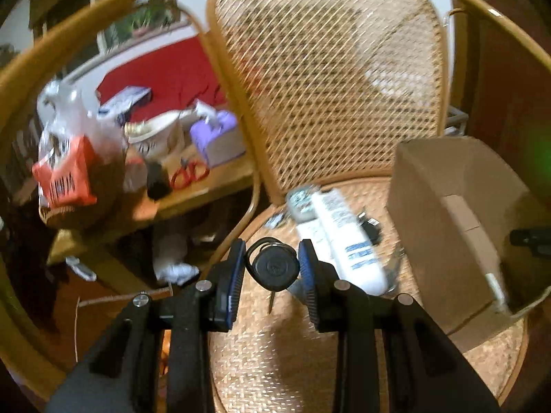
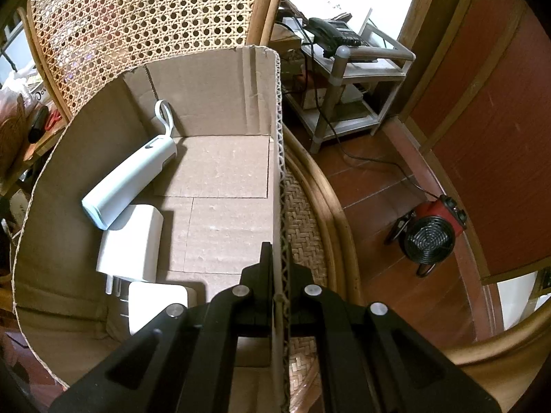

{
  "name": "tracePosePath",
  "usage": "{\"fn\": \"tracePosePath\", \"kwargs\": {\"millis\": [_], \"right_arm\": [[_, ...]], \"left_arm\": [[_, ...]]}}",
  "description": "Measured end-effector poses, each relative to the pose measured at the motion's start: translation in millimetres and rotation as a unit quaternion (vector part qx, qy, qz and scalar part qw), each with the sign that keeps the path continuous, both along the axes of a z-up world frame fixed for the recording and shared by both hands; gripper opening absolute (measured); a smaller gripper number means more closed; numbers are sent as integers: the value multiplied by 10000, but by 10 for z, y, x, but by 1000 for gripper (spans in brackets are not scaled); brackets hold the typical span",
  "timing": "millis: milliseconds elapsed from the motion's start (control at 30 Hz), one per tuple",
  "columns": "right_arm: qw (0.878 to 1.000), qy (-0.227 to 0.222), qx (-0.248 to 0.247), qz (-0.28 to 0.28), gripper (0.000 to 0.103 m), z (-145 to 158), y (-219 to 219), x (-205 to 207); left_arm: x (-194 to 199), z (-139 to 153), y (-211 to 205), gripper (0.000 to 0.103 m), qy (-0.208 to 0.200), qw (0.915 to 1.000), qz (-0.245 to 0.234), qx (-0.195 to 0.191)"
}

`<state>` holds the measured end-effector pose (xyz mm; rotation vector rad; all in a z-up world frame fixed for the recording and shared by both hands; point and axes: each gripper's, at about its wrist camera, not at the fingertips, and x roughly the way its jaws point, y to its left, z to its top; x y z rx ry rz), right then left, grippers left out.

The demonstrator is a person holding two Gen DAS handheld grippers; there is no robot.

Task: Organize rigid objects
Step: 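Carry the car key into the box and open the left gripper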

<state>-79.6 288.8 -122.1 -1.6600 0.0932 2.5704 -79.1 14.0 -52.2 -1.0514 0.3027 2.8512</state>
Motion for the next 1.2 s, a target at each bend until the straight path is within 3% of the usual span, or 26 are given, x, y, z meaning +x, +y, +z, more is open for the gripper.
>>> {"fn": "tracePosePath", "kwargs": {"millis": [233, 467, 633, 833, 1133, 1200], "right_arm": [[10000, 1, -1, -2, 5, -1, -2, 0], [10000, 3, 0, 0, 5, -2, -1, -1], [10000, 4, -2, 0, 5, -2, 3, -4], [10000, 1, -13, -27, 5, -6, -7, 0], [10000, 30, -26, -34, 5, -15, -30, -3], [10000, 32, -47, -71, 5, -15, -30, -11]], "left_arm": [[205, 443, 368, 30, 574, 9972, -463, 111], [329, 691, 738, 30, 739, 9913, -986, 459], [334, 677, 996, 30, 517, 9862, -1354, 796], [201, 449, 1151, 30, -187, 9826, -1493, 1091], [82, 170, 1211, 31, -650, 9856, -1262, 918], [39, 153, 1192, 36, -710, 9857, -1221, 923]]}}
